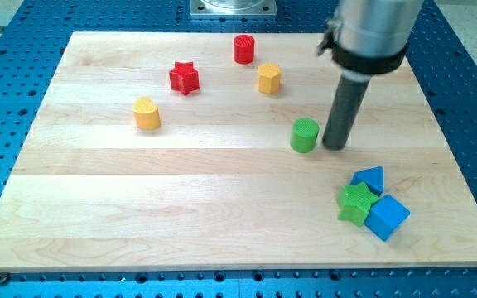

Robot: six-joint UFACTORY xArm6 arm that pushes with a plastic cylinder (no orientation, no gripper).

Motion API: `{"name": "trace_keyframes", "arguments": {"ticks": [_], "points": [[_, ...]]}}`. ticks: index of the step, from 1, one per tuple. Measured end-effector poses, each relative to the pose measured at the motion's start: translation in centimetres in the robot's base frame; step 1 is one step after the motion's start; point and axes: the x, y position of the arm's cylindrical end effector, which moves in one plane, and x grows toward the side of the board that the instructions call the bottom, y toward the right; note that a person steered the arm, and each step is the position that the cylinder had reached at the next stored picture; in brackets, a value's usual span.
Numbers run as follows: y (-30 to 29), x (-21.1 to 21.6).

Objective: Move the green circle below the hexagon

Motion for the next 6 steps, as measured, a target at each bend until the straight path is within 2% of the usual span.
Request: {"name": "trace_keyframes", "arguments": {"ticks": [1, 2, 3, 4, 5, 6], "points": [[-0.5, 0.0], [-1.7, 4.4], [-9.0, 5.4], [-8.9, 1.5], [-6.2, 4.9], [-0.6, 4.6]]}}
